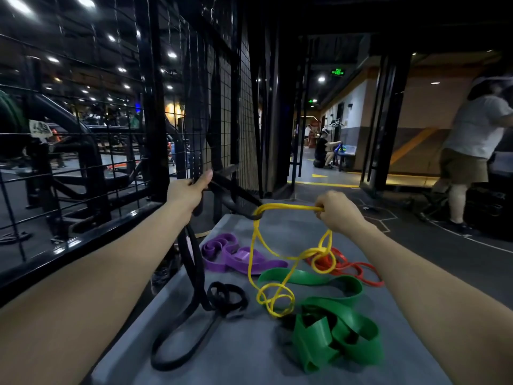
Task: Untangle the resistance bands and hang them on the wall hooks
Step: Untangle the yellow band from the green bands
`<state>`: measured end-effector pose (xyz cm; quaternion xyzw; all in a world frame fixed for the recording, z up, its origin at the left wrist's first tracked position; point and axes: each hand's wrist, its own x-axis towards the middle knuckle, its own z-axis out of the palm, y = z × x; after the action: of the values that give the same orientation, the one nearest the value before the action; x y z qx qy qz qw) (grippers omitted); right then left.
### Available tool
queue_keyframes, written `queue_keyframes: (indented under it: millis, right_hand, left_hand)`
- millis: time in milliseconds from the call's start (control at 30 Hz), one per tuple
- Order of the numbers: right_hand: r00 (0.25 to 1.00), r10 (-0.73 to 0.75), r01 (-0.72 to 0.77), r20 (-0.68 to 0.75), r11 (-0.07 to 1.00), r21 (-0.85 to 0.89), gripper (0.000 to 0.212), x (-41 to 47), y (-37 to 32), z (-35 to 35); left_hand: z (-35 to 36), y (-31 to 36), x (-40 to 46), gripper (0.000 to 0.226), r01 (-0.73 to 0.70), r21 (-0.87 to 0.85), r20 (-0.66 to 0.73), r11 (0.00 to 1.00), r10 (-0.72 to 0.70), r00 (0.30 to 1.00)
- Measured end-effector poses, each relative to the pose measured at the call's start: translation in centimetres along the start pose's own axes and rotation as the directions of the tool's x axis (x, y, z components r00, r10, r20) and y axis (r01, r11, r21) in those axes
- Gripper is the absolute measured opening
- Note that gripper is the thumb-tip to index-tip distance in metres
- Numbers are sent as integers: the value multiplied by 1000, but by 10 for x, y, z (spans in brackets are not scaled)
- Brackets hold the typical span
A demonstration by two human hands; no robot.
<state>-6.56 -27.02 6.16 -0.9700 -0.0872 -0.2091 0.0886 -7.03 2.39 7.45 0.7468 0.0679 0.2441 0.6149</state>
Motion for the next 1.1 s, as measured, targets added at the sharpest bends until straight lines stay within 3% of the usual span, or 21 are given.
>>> queue_keyframes:
  millis: [167, 433, 533, 667, 733, 833, 933, 1100]
  right_hand:
    - [978, 149, -127, 143, 981, -149, 9, -22, 27, 22]
    - [924, 289, -264, 249, 956, -129, 12, -51, 53, 48]
    - [927, 311, -301, 209, 950, -79, 17, -57, 51, 53]
    - [951, 275, -298, 143, 937, 182, 18, -49, 23, 46]
    - [956, 217, -275, 199, 899, 341, 26, -43, 4, 39]
    - [952, 124, -271, 280, 767, 581, 21, -43, -22, 32]
    - [954, 68, -253, 291, 704, 664, 27, -44, -40, 30]
    - [956, 21, -225, 294, 696, 682, 30, -47, -51, 43]
  left_hand:
    - [-2, -1, -1, 46, 7, 55, -60, 998, -3, 998]
    - [7, -16, -2, 38, 17, 5, -115, 1000, -16, 993]
    - [11, -19, -8, 37, 40, 55, -122, 998, -33, 992]
    - [25, -34, -21, 42, 73, 84, -19, 994, -72, 997]
    - [36, -43, -33, 42, 117, 44, 78, 992, -120, 990]
    - [51, -57, -55, 25, 140, -32, 303, 990, -124, 945]
    - [64, -77, -76, 23, 87, -32, 466, 996, -62, 883]
    - [72, -105, -104, 30, 102, -9, 550, 995, -81, 831]
